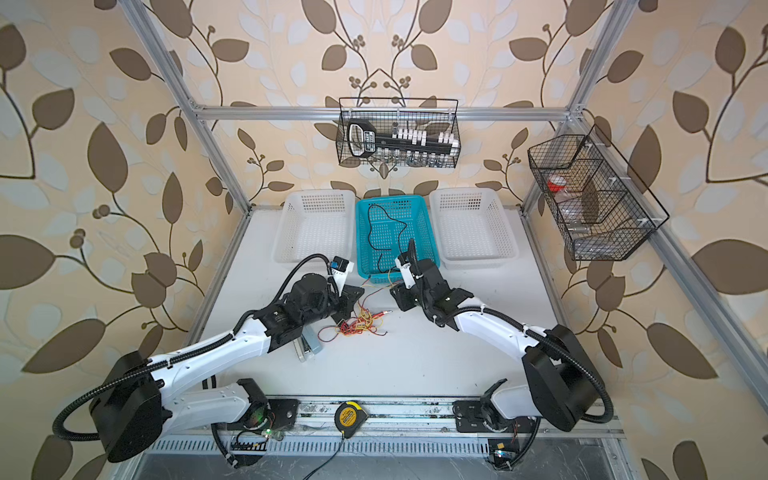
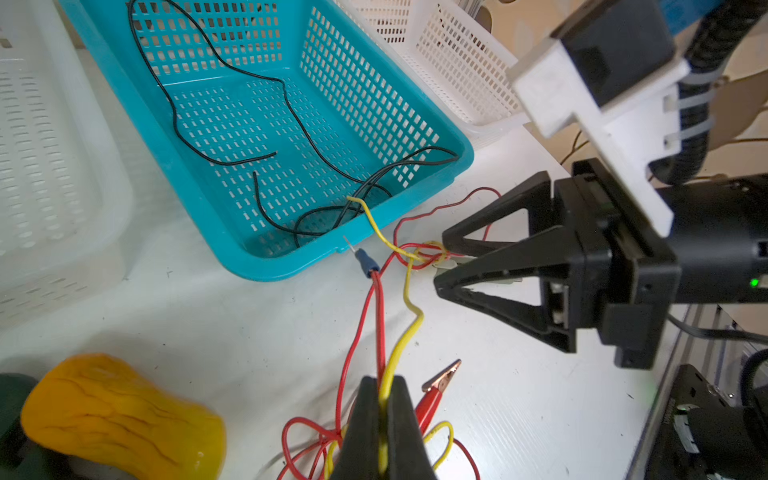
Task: Untangle the cables
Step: 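Move the right gripper toward the left gripper over the wire bundle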
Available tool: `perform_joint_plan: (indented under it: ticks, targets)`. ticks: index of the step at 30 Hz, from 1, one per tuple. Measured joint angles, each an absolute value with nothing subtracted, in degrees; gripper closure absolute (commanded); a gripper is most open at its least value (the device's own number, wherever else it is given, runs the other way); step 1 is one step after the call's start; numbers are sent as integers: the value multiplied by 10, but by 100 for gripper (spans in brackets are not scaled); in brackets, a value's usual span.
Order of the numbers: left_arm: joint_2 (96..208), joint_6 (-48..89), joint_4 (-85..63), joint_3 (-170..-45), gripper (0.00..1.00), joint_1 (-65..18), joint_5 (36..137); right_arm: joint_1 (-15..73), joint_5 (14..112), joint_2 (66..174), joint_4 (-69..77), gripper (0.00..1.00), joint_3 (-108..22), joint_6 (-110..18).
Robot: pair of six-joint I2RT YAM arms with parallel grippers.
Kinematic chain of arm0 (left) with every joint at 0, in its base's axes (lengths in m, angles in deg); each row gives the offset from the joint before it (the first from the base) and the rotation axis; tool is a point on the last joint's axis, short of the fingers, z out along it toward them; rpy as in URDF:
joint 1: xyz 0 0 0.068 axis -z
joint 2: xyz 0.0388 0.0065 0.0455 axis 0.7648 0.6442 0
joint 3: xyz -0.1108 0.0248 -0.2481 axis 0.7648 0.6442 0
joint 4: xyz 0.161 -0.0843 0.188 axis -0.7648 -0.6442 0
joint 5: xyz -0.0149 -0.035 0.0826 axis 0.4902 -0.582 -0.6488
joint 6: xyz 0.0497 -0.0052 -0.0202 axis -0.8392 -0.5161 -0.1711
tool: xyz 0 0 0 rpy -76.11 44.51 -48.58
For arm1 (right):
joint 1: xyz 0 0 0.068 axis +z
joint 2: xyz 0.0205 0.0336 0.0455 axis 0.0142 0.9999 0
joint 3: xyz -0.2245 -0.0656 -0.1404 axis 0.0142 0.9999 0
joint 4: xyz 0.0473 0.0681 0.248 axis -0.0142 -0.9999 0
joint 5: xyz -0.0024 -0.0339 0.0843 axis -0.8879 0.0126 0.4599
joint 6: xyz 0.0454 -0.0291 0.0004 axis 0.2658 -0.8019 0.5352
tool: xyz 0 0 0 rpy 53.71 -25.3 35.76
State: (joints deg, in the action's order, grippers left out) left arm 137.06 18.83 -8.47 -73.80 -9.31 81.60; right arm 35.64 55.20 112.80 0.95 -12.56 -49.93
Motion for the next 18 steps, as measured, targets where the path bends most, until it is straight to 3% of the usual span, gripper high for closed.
perform_joint_plan:
  ticks: [9,11,18]
  targets:
    - [1374,181,-97,-762,100,-93,833,358,504,1167,43,64,-127,-500]
    - [1373,180,-100,-762,100,-93,837,355,498,1168,48,76,-129,-501]
    - [1363,180,-113,-762,100,-93,840,330,501,1177,60,97,-131,-495]
